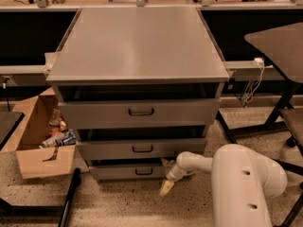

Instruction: Open bottom drawer

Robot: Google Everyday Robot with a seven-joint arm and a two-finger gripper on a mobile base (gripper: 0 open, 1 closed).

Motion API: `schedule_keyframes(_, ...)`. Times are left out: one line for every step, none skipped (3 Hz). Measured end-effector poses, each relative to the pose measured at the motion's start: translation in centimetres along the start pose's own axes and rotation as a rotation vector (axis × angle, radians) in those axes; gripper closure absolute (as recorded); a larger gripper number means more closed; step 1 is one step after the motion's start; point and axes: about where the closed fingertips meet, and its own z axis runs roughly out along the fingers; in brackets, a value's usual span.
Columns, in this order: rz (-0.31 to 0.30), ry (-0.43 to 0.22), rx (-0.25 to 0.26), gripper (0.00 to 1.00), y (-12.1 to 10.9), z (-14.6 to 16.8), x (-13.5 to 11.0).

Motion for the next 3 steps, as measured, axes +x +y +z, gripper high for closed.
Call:
schedule_keyframes(0.038, 0.001, -0.001, 0.03, -0.96, 2.59, 1.27)
schedule_keyframes(0.051, 0.002, -0.014, 0.26, -1.22, 3.40, 1.71)
schedule_keyframes(0.043, 0.004, -0.012, 0.57, -0.99, 2.83, 1.27)
